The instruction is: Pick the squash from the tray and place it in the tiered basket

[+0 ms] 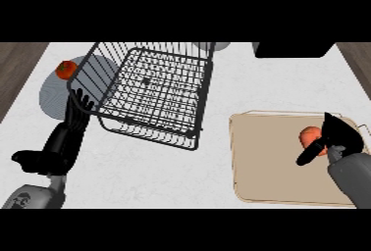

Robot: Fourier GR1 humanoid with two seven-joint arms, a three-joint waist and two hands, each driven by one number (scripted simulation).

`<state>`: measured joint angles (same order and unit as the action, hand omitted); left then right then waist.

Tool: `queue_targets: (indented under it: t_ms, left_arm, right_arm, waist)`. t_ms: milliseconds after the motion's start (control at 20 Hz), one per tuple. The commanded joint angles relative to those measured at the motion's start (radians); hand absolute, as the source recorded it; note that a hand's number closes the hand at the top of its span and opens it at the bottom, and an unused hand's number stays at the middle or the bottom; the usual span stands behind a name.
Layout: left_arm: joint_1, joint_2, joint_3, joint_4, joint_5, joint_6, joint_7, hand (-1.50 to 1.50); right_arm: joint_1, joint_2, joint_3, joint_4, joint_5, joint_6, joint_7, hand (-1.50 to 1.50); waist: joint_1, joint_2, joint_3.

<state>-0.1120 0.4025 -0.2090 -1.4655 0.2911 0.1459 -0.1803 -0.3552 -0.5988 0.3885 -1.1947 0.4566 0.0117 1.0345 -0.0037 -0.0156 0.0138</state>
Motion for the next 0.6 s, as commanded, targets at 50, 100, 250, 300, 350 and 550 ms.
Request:
queue_targets:
  t_ms: [50, 100, 250, 300, 350, 550]
  left_arm:
    - [0.015, -0.110, -0.133, 0.077, -0.049, -0.010, 0.022, 0.00]
    - [-0.006, -0.058, -0.091, 0.084, -0.013, -0.063, 0.049, 0.00]
    - [-0.008, -0.068, -0.068, 0.149, -0.012, -0.081, -0.005, 0.00]
    - [-0.025, -0.082, -0.081, 0.118, -0.025, -0.058, 0.021, 0.00]
    - [-0.022, -0.084, -0.086, 0.133, -0.037, -0.062, 0.012, 0.00]
    - [-0.030, -0.078, -0.075, 0.072, -0.029, -0.049, 0.093, 0.00]
  right_arm:
    - [0.037, 0.028, -0.011, 0.032, 0.034, -0.054, -0.005, -1.50]
    - [0.015, 0.051, -0.019, 0.074, 0.025, -0.049, -0.045, -1.50]
    - [0.015, 0.065, -0.033, 0.031, 0.066, -0.148, -0.121, 1.50]
    - [0.013, 0.064, -0.023, 0.054, 0.092, -0.160, -0.153, 1.50]
    - [-0.019, 0.071, -0.030, 0.067, 0.094, -0.148, -0.143, 1.50]
    - [-0.009, 0.087, -0.032, 0.072, 0.122, -0.169, -0.155, 1.50]
  waist:
    - [-0.014, 0.020, -0.014]
    - [-0.003, 0.022, -0.013]
    - [-0.012, 0.022, -0.014]
    - [-0.006, 0.021, -0.013]
    - [-0.003, 0.022, -0.014]
    - [-0.003, 0.016, -0.014]
